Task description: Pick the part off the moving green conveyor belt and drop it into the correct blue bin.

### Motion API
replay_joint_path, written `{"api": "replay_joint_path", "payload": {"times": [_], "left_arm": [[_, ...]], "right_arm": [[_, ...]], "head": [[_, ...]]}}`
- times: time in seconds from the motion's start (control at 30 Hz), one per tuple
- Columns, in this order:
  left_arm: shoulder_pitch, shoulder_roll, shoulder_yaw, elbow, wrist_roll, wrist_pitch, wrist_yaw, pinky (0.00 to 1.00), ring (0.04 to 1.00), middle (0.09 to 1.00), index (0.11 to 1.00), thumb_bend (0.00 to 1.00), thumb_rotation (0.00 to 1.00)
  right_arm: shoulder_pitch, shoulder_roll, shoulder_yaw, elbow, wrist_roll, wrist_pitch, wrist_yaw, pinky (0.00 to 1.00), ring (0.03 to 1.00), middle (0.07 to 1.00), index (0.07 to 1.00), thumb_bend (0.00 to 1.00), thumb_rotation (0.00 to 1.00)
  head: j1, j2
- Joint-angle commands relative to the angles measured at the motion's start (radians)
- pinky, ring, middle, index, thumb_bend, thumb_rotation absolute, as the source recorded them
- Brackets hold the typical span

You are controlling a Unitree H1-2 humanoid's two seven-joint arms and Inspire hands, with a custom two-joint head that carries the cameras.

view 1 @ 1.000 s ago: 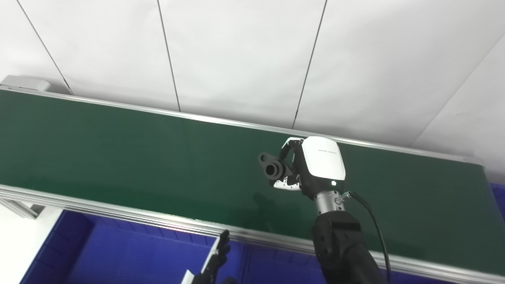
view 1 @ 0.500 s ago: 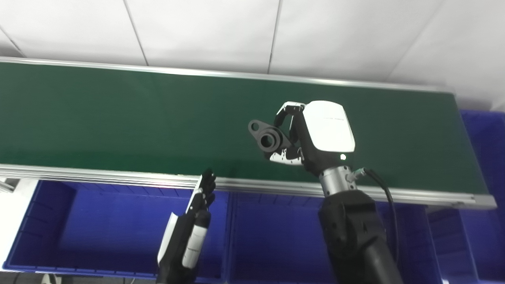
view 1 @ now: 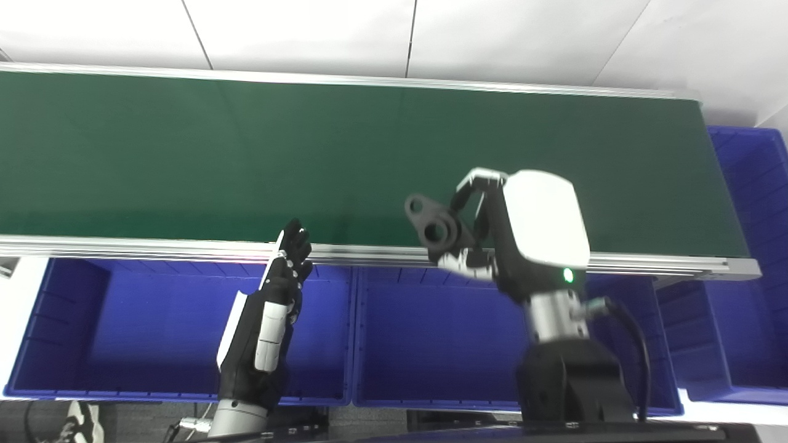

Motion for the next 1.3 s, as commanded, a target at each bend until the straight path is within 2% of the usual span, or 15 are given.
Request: {"api": "replay_joint_path", "payload": {"times": [0.0,0.17,0.33,0.57,0.7,0.93,0.97,1.0,1.03,1.07,1.1,1.13,1.2,1.27], "left_arm": [[0.003,-0.002,-0.004,-0.032,-0.003,-0.008,-0.011,1.00,1.000,1.000,1.000,0.68,0.97],[0.007,-0.002,-0.009,-0.017,0.004,-0.026,-0.011,1.00,1.000,1.000,1.000,0.67,0.97],[0.011,-0.008,-0.018,-0.005,0.021,-0.043,-0.006,1.00,1.000,1.000,1.000,0.67,0.98],[0.023,-0.021,-0.031,-0.009,0.029,-0.043,0.002,1.00,1.000,1.000,1.000,0.68,0.98],[0.026,-0.027,-0.033,-0.010,0.032,-0.043,0.003,1.00,1.000,1.000,1.000,0.67,0.97],[0.027,-0.025,-0.034,-0.009,0.038,-0.044,0.001,1.00,1.000,1.000,1.000,0.66,0.96],[0.027,-0.025,-0.035,-0.011,0.040,-0.042,0.001,1.00,1.000,1.000,1.000,0.66,0.96],[0.027,-0.025,-0.036,-0.012,0.039,-0.041,0.000,1.00,1.000,1.000,1.000,0.65,0.96],[0.027,-0.024,-0.037,-0.013,0.039,-0.041,-0.001,1.00,1.000,1.000,1.000,0.64,0.96],[0.026,-0.023,-0.038,-0.013,0.040,-0.041,-0.002,1.00,1.000,1.000,1.000,0.64,0.96],[0.026,-0.022,-0.038,-0.014,0.042,-0.040,-0.002,1.00,1.000,1.000,1.000,0.64,0.96],[0.026,-0.021,-0.038,-0.014,0.043,-0.040,-0.001,1.00,1.000,1.000,1.000,0.63,0.97],[0.027,-0.020,-0.038,-0.014,0.046,-0.039,-0.001,1.00,1.000,1.000,1.000,0.63,0.97],[0.027,-0.020,-0.038,-0.013,0.047,-0.040,-0.001,1.00,1.000,1.000,1.000,0.63,0.96]], "right_arm": [[0.051,0.029,0.013,-0.039,0.038,-0.066,-0.027,0.11,0.176,0.272,0.484,0.51,0.14],[0.135,-0.009,-0.016,-0.004,0.070,-0.095,-0.070,0.12,0.186,0.284,0.483,0.51,0.15],[0.197,-0.054,-0.044,0.095,0.104,-0.121,-0.155,0.13,0.193,0.289,0.481,0.51,0.15],[0.146,-0.085,-0.075,0.304,0.148,-0.110,-0.225,0.12,0.184,0.269,0.479,0.51,0.14],[0.111,-0.099,-0.077,0.380,0.151,-0.103,-0.271,0.12,0.186,0.273,0.479,0.51,0.15],[0.070,-0.116,-0.074,0.484,0.145,-0.086,-0.347,0.16,0.238,0.371,0.490,0.51,0.17],[0.068,-0.118,-0.073,0.488,0.146,-0.086,-0.355,0.17,0.250,0.407,0.493,0.51,0.17],[0.069,-0.121,-0.073,0.489,0.148,-0.086,-0.356,0.19,0.286,0.449,0.527,0.57,0.22],[0.069,-0.123,-0.073,0.488,0.151,-0.085,-0.356,0.26,0.374,0.532,0.619,0.73,0.38],[0.071,-0.124,-0.072,0.479,0.135,-0.071,-0.315,0.26,0.383,0.540,0.628,0.74,0.39],[0.072,-0.124,-0.071,0.472,0.123,-0.061,-0.285,0.37,0.489,0.617,0.698,0.83,0.51],[0.074,-0.122,-0.071,0.464,0.108,-0.050,-0.249,0.43,0.555,0.664,0.742,0.88,0.59],[0.080,-0.119,-0.073,0.451,0.093,-0.039,-0.198,0.58,0.685,0.764,0.816,0.97,0.69],[0.085,-0.114,-0.075,0.435,0.088,-0.031,-0.156,0.76,0.830,0.882,0.893,1.00,0.76]], "head": [[0.006,-0.003],[0.021,-0.015],[0.027,-0.020],[0.037,-0.018],[0.040,-0.020],[0.048,-0.022],[0.051,-0.023],[0.051,-0.023],[0.055,-0.022],[0.057,-0.022],[0.057,-0.022],[0.057,-0.024],[0.058,-0.024],[0.058,-0.024]]}}
